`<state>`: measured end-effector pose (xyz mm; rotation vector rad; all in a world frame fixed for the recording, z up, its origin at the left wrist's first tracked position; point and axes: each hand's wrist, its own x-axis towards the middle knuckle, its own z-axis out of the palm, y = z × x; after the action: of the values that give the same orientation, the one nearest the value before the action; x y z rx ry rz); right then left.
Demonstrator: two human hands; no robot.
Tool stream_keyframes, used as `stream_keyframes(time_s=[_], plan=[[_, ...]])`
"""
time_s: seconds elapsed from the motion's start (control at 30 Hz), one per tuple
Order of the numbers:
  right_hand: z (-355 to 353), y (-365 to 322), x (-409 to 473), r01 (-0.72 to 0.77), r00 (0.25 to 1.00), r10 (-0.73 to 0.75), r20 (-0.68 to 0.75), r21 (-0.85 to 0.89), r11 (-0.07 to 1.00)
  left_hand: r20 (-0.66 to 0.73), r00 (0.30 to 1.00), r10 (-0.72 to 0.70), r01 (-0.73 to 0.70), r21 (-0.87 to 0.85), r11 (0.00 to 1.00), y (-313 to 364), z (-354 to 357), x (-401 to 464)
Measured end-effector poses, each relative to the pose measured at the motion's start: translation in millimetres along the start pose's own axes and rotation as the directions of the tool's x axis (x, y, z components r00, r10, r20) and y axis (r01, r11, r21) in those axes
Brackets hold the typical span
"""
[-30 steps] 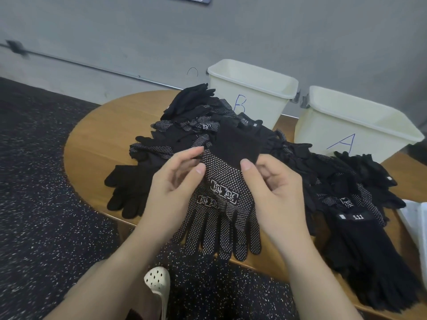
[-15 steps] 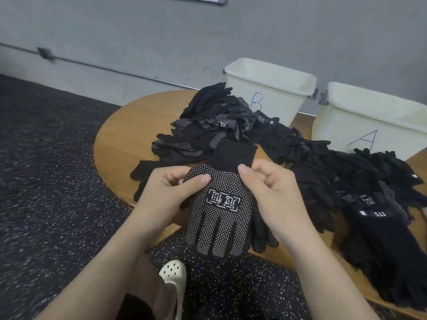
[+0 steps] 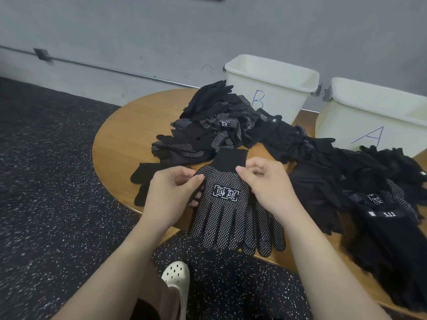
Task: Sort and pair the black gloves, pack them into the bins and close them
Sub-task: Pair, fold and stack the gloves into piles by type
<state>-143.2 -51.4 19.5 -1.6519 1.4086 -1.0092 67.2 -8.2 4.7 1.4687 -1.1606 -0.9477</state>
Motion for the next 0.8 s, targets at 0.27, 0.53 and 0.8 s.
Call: stream_keyframes(time_s=[0.27,0.53,0.8], plan=[[0.8,1.3,7.3,-0.025,0.998,0.024,-0.061,-0.032,0.999,-0.039,0.999,0.016,-0.016,0.011,1.000,0.4,5.9,2.8],[1.8,5.6,11.2,-0.056,0.995,0.042,-0.095,-0.142,0.988,-0.057,0.997,0.056,-0.046,0.159,0.986,-2.2,4.6,4.6],[12.2,14.7,12.7,-0.061,0.991,0.017,-0.135,-0.324,0.944,-0.063,0.991,0.117,-0.092,0.304,0.948,-0.8,-2.0,1.6]])
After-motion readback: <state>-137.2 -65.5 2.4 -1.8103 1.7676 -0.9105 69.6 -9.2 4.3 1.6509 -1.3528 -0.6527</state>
